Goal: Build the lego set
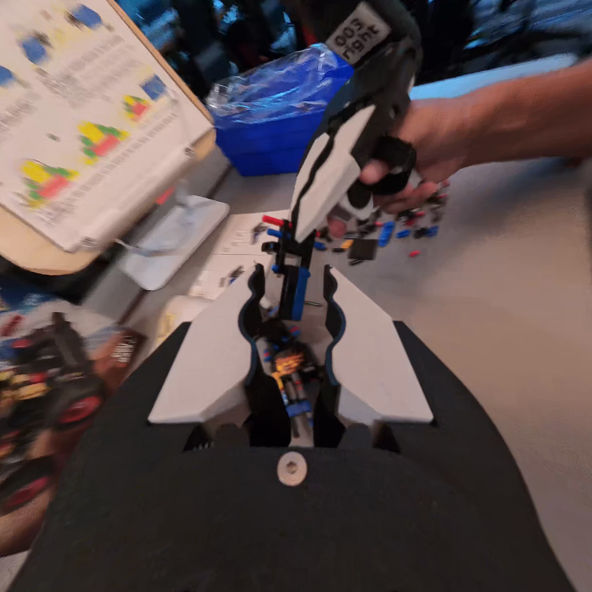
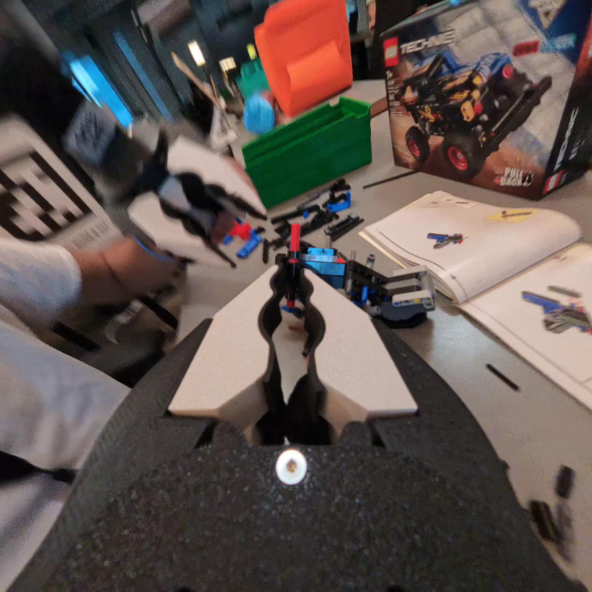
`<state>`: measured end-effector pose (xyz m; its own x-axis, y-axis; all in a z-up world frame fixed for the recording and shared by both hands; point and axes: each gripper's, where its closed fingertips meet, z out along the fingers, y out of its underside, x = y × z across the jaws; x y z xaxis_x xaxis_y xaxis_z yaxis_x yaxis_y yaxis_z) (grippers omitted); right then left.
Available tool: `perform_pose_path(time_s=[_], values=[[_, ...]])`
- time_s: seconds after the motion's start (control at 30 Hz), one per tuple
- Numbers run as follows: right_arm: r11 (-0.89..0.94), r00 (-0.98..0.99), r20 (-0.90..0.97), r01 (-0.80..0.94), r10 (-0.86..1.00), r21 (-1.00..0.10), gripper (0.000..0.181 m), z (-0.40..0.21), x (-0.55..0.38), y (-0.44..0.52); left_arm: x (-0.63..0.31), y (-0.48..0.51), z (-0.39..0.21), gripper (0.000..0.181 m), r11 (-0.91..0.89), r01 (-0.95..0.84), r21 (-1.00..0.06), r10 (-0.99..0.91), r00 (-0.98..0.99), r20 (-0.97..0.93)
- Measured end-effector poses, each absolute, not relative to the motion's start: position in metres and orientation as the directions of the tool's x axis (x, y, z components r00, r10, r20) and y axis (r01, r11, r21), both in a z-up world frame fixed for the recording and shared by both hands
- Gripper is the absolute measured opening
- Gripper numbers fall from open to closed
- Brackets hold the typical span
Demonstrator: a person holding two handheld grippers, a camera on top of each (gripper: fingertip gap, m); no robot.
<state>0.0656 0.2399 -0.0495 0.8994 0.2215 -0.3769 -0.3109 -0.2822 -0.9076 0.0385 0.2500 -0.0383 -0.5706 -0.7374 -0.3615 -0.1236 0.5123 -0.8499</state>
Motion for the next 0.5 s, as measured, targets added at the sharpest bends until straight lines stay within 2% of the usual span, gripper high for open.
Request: perform_pose_path(time_s=[0.1, 0.17, 0.2, 0.3, 0.37, 0.43, 0.5], values=[[-0.275, 0.836, -0.501, -0.439, 0.225, -0.855, 0.006, -0.052, 0.084, 0.252, 0.059, 0.264, -0.045, 0.044, 0.729, -0.053, -0.683, -0.652, -0.357, -0.669], [-0.278, 0.818, -0.535, -0.475, 0.213, -0.835, 0.006, -0.055, 0.087, 0.259, 0.069, 0.266, -0.053, 0.048, 0.816, -0.041, -0.577, -0.562, -0.29, -0.775], [-0.274, 0.813, -0.548, -0.49, 0.199, -0.827, 0.006, -0.056, 0.088, 0.261, 0.073, 0.264, -0.058, 0.048, 0.826, -0.038, -0.562, -0.549, -0.276, -0.789], [-0.248, 0.805, -0.567, -0.522, 0.171, -0.816, 0.006, -0.059, 0.088, 0.262, 0.08, 0.261, -0.079, 0.055, 0.791, -0.08, -0.606, -0.597, -0.315, -0.738], [-0.266, 0.858, -0.492, -0.445, 0.147, -0.855, 0.006, -0.069, 0.08, 0.261, 0.084, 0.263, -0.083, 0.055, 0.776, -0.087, -0.624, -0.62, -0.285, -0.731], [-0.27, 0.917, -0.384, -0.345, 0.107, -0.899, 0.005, -0.076, 0.075, 0.26, 0.085, 0.264, -0.091, 0.053, 0.805, -0.1, -0.585, -0.587, -0.276, -0.761], [-0.279, 0.918, -0.383, -0.343, 0.104, -0.897, 0.005, -0.076, 0.067, 0.261, 0.085, 0.263, -0.095, 0.045, 0.819, -0.096, -0.566, -0.57, -0.253, -0.782]])
